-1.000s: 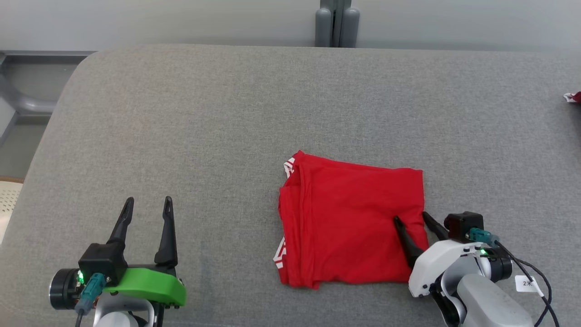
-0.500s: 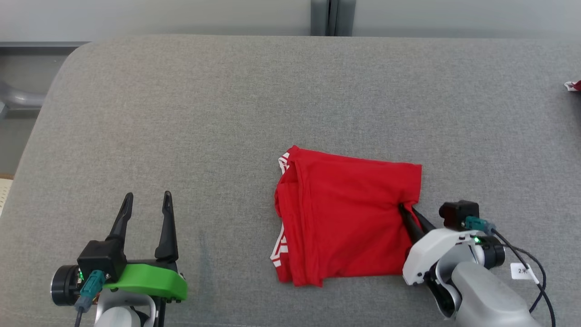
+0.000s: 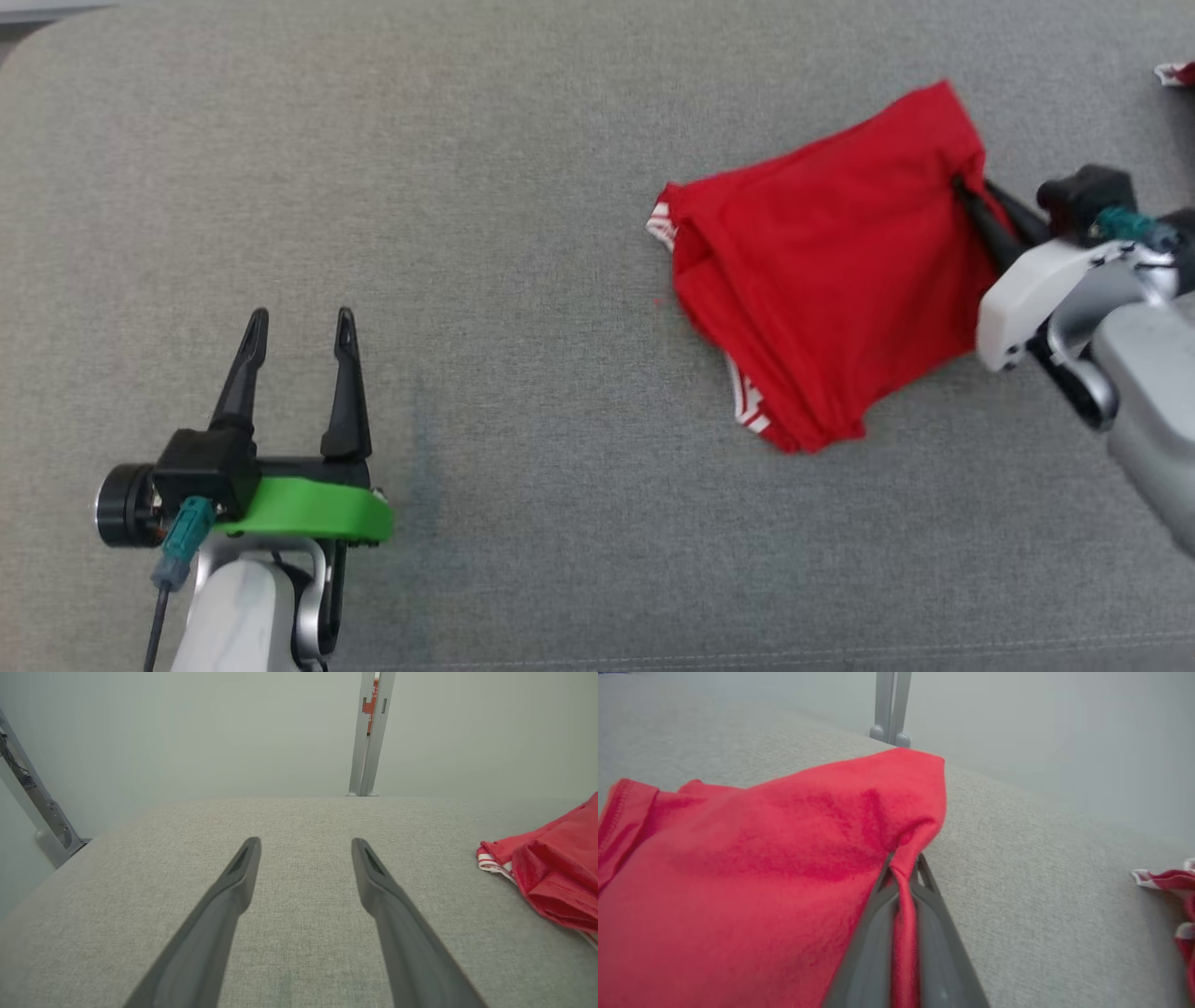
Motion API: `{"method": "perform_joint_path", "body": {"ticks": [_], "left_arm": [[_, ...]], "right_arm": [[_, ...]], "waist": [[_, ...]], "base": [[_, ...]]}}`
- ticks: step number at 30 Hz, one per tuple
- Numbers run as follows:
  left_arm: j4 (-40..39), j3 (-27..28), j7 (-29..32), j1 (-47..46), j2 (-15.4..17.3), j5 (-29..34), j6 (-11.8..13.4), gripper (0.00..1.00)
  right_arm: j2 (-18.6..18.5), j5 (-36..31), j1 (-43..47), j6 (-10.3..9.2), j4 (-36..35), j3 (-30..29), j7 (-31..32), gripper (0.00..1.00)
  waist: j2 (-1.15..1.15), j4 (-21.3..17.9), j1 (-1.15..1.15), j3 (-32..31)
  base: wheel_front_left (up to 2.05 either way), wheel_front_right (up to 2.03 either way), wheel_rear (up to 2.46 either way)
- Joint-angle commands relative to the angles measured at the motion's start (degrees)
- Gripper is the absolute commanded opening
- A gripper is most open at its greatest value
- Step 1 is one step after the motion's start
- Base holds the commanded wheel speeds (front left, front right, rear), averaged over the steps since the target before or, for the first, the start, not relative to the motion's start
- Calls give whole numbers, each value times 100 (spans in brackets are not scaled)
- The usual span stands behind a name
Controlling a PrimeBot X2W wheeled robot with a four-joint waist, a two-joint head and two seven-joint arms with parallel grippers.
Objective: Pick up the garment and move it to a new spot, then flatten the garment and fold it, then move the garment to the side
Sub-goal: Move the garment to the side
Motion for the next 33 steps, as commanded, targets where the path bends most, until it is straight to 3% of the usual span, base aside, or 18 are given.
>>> {"method": "perform_joint_path", "body": {"ticks": [1,10,18,24,30,31,32,33], "left_arm": [[-67,2,-44,-182,19,44,28,100],[-478,-54,31,-615,244,301,99,100],[-966,-115,265,-624,399,397,156,100],[-1351,-168,452,-563,467,440,178,100],[-1537,-230,515,-605,484,457,181,100],[-1543,-236,518,-602,481,457,195,100],[-1549,-250,522,-602,475,449,206,100],[-1552,-259,515,-605,472,448,213,100]], "right_arm": [[-200,67,-225,-11,-121,49,51,0],[-1623,456,-1114,-11,-804,29,304,0],[-2598,911,-1525,-11,-1051,4,606,0],[-2987,966,-2029,-11,-745,155,845,0],[-2968,1044,-2530,-12,6,331,936,0],[-2931,1023,-2578,-11,129,353,902,13],[-2895,974,-2627,-11,299,389,853,77],[-2853,945,-2661,-12,435,414,830,100]], "waist": [[0,-486,0,650],[0,-1166,0,1479],[0,-1431,0,1715],[0,-1438,0,1824],[0,-1341,0,1967],[0,-1331,0,1983],[0,-1312,0,2007],[0,-1299,0,2020]], "base": [[0,0,0],[0,0,0],[0,0,0],[0,0,0],[0,0,0],[0,0,0],[0,0,0],[0,0,0]]}}
